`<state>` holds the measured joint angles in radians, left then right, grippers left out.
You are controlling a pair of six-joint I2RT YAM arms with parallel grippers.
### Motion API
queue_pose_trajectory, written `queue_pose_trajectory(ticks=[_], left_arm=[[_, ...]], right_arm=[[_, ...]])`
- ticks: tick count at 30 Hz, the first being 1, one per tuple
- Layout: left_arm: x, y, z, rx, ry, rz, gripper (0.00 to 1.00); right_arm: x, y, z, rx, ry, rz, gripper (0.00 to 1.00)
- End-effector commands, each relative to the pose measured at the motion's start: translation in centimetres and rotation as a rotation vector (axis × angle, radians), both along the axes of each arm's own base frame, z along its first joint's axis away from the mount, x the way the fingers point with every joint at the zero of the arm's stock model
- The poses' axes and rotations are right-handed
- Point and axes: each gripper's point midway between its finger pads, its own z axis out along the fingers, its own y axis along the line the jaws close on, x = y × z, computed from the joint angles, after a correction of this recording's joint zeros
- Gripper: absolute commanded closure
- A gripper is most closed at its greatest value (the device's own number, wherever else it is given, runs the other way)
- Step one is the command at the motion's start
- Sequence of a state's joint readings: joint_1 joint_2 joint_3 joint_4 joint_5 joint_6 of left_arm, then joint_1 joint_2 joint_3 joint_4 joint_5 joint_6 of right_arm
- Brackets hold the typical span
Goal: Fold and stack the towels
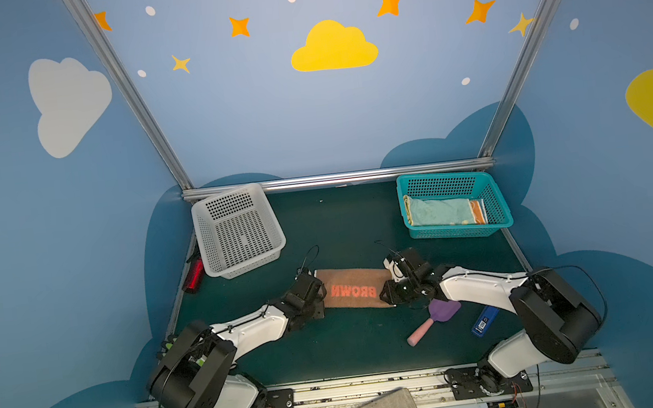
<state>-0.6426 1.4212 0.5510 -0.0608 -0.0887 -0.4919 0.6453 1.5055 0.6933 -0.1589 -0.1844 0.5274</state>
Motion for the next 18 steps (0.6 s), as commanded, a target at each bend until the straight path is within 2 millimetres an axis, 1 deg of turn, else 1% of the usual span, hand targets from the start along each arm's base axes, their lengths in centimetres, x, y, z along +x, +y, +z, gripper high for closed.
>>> queue_pose_trajectory(ticks=[1, 4, 6, 7, 9, 11, 14, 17, 18], left_arm=[[-2.4, 2.2, -2.5, 0.089, 0.109, 0.028, 0.77], [-2.2, 2.2, -1.7, 0.078, 0.081, 0.031, 0.76], [-2.0, 2.2, -0.8, 0.070, 0.059, 0.028, 0.74], [-1.9, 2.3, -0.2, 0.068, 0.045, 0.034, 0.71], [-1.6, 2.8, 1.0, 0.074, 0.016, 0.061, 0.59], [-1.4, 2.9, 2.2, 0.067, -0.012, 0.069, 0.51], [-1.1, 2.8, 4.5, 0.038, -0.058, 0.063, 0.43], [-0.6, 2.4, 6.3, 0.004, -0.106, 0.064, 0.42], [-0.3, 2.1, 6.7, -0.008, -0.117, 0.060, 0.39]], right_arm=[[-0.8, -1.5, 0.2, -0.029, 0.022, -0.015, 0.62], [-0.6, -1.7, 1.4, 0.007, 0.017, -0.032, 0.48], [-0.1, -1.9, 2.1, 0.038, 0.015, -0.053, 0.43], [0.1, -2.1, 2.3, 0.053, 0.019, -0.067, 0.41], [0.6, -2.5, 2.6, 0.070, 0.028, -0.087, 0.40], [0.8, -2.8, 2.6, 0.078, 0.037, -0.099, 0.39], [1.0, -2.7, 2.2, 0.099, 0.067, -0.104, 0.38], [1.0, -2.4, 1.5, 0.116, 0.087, -0.103, 0.38], [1.1, -2.3, 1.4, 0.130, 0.086, -0.107, 0.38]])
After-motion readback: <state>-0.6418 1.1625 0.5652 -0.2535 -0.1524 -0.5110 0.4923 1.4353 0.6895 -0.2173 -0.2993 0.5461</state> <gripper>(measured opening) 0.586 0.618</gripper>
